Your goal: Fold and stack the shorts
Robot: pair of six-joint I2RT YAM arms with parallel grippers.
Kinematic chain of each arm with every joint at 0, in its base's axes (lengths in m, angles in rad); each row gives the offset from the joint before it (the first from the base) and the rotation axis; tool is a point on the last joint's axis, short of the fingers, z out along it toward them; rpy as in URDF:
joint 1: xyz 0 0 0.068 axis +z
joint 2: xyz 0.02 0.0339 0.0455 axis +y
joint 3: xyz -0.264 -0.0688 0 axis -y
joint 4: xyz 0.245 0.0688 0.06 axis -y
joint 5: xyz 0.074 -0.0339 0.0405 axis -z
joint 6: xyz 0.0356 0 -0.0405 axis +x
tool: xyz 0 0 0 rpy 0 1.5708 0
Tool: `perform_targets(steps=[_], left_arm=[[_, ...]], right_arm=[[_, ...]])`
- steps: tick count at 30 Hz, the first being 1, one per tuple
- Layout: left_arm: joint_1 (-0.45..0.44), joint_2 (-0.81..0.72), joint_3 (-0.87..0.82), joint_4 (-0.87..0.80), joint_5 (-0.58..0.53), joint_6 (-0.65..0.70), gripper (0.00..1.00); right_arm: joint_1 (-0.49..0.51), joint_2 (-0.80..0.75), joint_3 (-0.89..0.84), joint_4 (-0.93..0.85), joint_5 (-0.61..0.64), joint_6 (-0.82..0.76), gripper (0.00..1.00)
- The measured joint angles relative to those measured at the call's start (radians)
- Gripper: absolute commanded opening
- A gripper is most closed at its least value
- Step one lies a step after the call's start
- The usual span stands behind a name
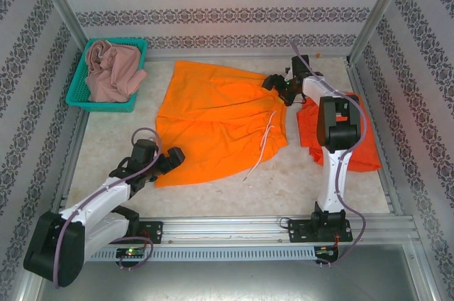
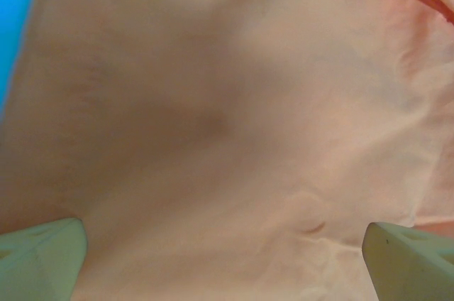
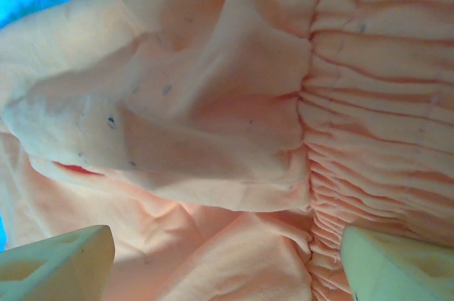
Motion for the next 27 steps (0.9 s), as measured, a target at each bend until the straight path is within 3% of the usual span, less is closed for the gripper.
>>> perform_targets(steps=[6, 10, 21, 27], left_arm=[[0.000, -0.252, 0.116, -0.266, -0.093, -0.002, 0.98], [0.000, -0.377, 0.162, -0.373, -0.116, -0.036, 0.94], [0.000, -0.342, 0.074, -0.594, -0.060, -0.193, 0.80], [0.000, -0.294, 0.049, -0.562, -0.008, -0.249, 0.74]], right_arm=[[-0.005, -0.014, -0.022, 0.034, -0.016, 0.071, 0.84], [0.000, -0.109, -0.097, 0.051, -0.018, 0.080, 0.85], [0.029, -0.675, -0.314, 0.129, -0.016, 0.049, 0.86], [0.029, -0.817, -0.454, 0.135, -0.009, 0.023, 0.86]])
